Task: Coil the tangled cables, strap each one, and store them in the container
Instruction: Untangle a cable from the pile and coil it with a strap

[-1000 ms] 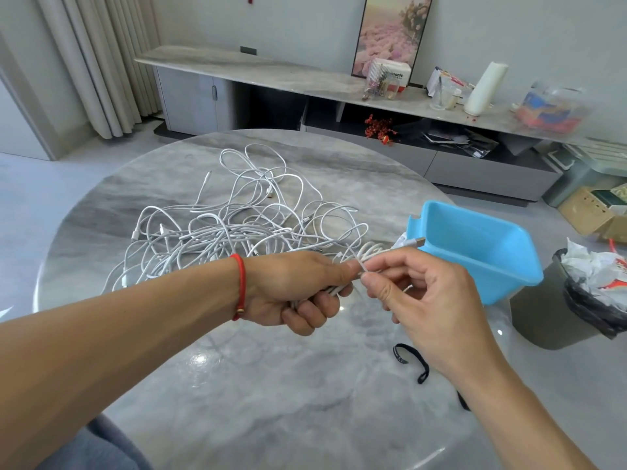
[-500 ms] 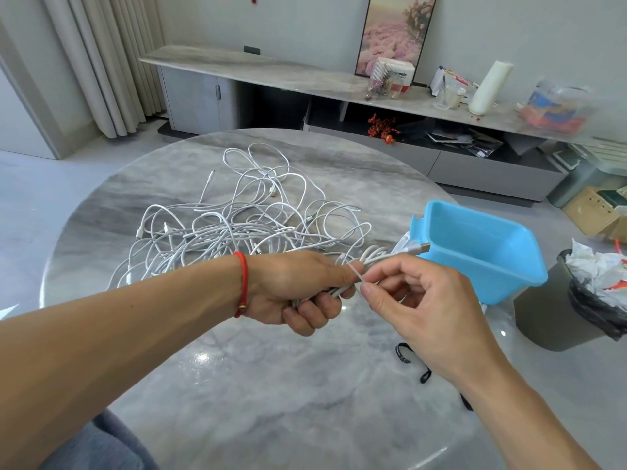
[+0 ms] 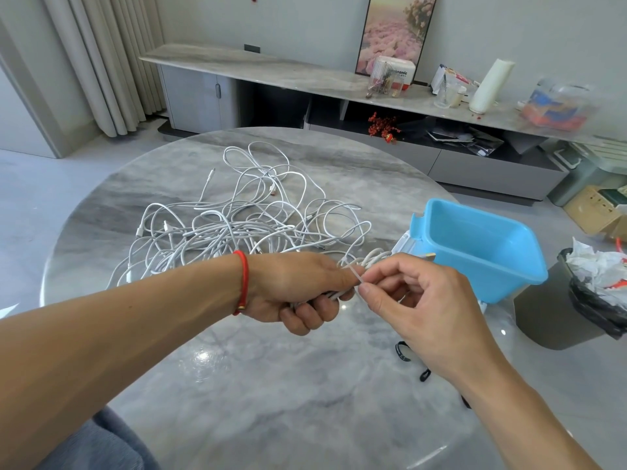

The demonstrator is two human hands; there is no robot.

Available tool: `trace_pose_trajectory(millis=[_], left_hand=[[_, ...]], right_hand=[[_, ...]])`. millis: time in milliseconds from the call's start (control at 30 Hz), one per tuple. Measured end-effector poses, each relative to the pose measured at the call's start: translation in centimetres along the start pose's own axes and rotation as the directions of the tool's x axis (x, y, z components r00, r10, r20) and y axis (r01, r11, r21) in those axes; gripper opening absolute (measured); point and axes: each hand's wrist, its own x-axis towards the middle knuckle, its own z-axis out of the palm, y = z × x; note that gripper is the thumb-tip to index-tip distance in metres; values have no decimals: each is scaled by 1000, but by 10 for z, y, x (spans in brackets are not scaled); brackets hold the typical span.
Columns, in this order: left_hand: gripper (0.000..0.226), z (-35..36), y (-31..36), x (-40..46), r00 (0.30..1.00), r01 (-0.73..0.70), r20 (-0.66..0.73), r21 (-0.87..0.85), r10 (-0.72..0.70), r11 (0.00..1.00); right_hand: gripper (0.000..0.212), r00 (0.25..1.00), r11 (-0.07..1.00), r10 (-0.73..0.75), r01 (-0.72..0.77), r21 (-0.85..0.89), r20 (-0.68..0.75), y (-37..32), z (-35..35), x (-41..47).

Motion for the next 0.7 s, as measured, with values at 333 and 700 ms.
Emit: trace_pose_trajectory(millis=[333,700], left_hand=[[41,13,-5,2,964,-13,-219,528,150,849],[26,28,-10,9,930,6,-169,894,326,448]], right_hand=[[17,999,999,29,-29,23,14,6,7,-1],[11,993,988,106,-111,107,52,5,12,2]])
